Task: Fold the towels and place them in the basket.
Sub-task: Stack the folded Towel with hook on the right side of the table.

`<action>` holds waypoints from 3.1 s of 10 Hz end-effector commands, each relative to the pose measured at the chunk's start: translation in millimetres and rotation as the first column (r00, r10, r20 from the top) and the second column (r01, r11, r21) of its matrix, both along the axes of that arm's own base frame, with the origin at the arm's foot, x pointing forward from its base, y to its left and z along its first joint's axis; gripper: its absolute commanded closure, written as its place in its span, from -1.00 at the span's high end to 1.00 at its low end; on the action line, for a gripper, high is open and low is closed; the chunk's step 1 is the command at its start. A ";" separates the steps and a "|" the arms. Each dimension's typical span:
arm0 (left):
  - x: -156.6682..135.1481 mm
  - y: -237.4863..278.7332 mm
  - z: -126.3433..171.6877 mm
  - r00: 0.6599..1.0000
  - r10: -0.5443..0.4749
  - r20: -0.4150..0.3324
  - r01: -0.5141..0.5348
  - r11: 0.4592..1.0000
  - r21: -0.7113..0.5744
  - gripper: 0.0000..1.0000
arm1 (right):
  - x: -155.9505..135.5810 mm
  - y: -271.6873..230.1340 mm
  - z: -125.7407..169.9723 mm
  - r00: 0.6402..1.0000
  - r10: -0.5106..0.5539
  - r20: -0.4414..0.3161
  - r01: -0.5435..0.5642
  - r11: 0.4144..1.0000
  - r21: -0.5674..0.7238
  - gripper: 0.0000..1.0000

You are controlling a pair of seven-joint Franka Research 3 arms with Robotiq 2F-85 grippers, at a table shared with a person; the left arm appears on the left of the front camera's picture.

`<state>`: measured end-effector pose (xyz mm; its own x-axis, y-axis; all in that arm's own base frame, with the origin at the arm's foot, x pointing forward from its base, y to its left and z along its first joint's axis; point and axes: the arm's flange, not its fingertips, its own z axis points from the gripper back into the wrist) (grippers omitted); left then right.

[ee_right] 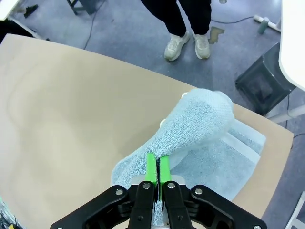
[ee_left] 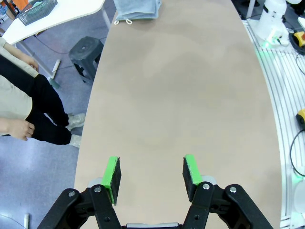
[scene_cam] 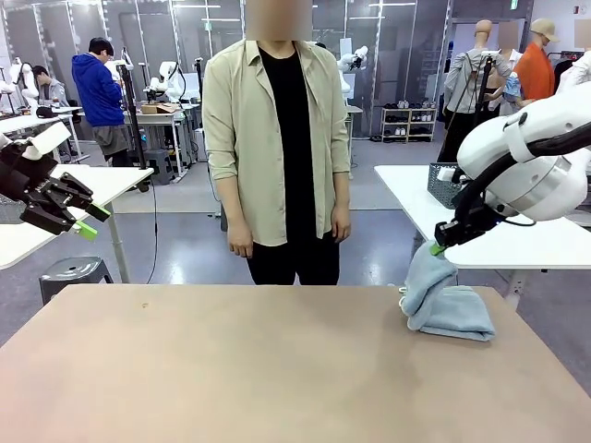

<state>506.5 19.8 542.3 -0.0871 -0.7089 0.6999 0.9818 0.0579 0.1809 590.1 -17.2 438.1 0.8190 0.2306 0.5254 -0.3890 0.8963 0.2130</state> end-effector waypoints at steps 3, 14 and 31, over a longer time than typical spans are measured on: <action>-0.9 0.5 0.8 1.000 -0.006 0.001 0.006 1.000 0.013 0.34 | -6.6 -35.4 -21.7 1.000 0.000 -0.020 0.000 1.000 0.001 -0.94; -0.9 0.5 0.8 1.000 -0.006 0.001 0.006 1.000 0.013 0.34 | -33.5 -75.8 -39.5 0.949 -0.188 -0.252 0.172 0.982 -0.083 -0.14; -0.9 0.5 0.8 1.000 -0.006 0.001 0.006 1.000 0.013 0.34 | -291.1 66.1 262.9 0.930 -0.324 -0.174 0.269 0.922 -0.278 0.26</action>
